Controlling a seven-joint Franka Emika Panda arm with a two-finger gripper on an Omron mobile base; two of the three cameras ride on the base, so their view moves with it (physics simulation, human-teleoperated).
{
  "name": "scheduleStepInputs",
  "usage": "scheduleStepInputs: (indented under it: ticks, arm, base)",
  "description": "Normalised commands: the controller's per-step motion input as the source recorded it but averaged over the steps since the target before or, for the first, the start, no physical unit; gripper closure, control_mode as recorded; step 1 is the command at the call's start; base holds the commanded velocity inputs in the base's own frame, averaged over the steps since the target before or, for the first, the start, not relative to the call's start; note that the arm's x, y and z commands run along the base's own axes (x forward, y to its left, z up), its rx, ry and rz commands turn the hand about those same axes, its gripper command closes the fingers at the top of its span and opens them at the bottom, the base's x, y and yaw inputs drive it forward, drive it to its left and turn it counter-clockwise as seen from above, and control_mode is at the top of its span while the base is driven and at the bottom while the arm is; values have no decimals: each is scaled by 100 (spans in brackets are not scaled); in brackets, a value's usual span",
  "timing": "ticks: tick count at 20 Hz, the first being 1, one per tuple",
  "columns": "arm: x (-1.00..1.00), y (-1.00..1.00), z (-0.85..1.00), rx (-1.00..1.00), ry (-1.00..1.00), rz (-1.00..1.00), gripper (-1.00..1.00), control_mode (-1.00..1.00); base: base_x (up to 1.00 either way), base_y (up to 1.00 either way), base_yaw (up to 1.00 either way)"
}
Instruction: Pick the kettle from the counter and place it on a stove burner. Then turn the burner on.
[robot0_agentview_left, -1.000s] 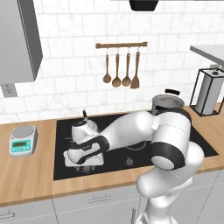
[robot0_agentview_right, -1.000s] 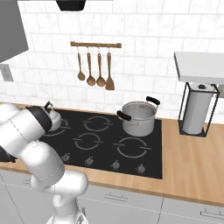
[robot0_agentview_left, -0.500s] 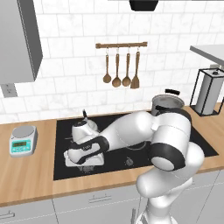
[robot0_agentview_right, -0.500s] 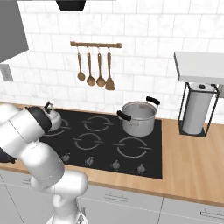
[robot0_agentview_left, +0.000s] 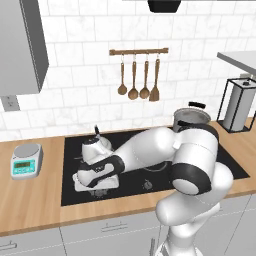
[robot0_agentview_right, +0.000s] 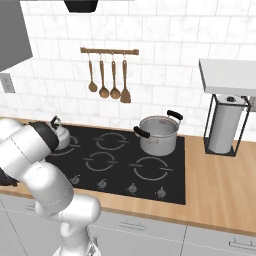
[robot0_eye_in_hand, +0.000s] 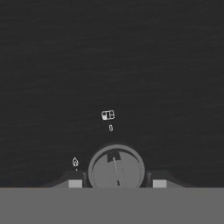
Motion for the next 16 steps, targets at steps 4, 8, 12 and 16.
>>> scheduleStepInputs:
  ticks: [4, 8, 12, 16]
  arm:
    - [-10, 0, -6, 0, 0, 29, 100, -100]
    - [-16, 0, -11, 0, 0, 32, 100, -100]
    - [-21, 0, -11, 0, 0, 33, 100, -100]
    - [-17, 0, -9, 0, 0, 33, 100, -100]
  base:
    - [0, 0, 0]
    - [0, 0, 0]
    - [0, 0, 0]
    - [0, 0, 0]
